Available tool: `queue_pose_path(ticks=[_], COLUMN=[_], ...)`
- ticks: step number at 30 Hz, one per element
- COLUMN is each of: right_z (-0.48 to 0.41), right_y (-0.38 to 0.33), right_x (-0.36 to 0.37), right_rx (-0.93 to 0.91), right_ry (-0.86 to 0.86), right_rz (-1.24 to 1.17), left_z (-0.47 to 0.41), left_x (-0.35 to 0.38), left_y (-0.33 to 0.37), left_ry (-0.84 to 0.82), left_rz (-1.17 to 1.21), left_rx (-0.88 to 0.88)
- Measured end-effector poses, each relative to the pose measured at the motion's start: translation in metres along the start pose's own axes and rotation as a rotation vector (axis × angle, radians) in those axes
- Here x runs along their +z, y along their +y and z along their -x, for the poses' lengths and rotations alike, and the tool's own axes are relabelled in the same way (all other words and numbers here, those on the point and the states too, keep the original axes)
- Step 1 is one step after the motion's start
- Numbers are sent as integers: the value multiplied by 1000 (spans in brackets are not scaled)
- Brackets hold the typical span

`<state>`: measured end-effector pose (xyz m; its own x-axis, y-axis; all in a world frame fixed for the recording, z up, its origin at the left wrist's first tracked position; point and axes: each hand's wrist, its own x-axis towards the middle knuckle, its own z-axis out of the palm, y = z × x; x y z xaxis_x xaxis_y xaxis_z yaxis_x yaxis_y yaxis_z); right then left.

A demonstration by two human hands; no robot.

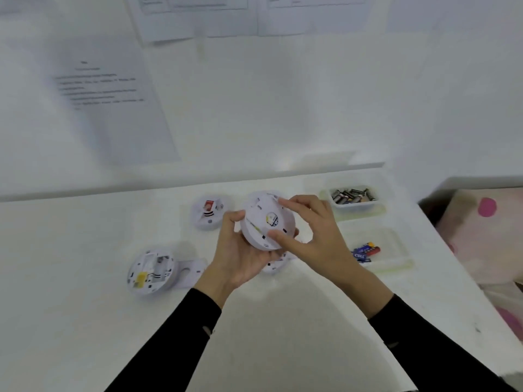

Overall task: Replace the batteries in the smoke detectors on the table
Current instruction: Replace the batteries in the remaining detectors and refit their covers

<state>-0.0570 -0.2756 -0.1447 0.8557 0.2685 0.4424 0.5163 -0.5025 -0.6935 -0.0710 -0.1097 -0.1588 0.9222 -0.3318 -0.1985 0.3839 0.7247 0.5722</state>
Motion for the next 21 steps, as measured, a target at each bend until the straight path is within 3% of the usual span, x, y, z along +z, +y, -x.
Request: queue_pose_path(ticks=[6,21], right_z=[16,32], right_y=[36,77], right_x=[-41,-86], right_rx=[44,-151], right_ry=[12,-1], right_rz=[110,144], left_z=[-29,-54], left_x=[44,69], left_y=[-52,-115], left_ry=[67,171], left_rz=[-3,-96], left_rx=[3,101])
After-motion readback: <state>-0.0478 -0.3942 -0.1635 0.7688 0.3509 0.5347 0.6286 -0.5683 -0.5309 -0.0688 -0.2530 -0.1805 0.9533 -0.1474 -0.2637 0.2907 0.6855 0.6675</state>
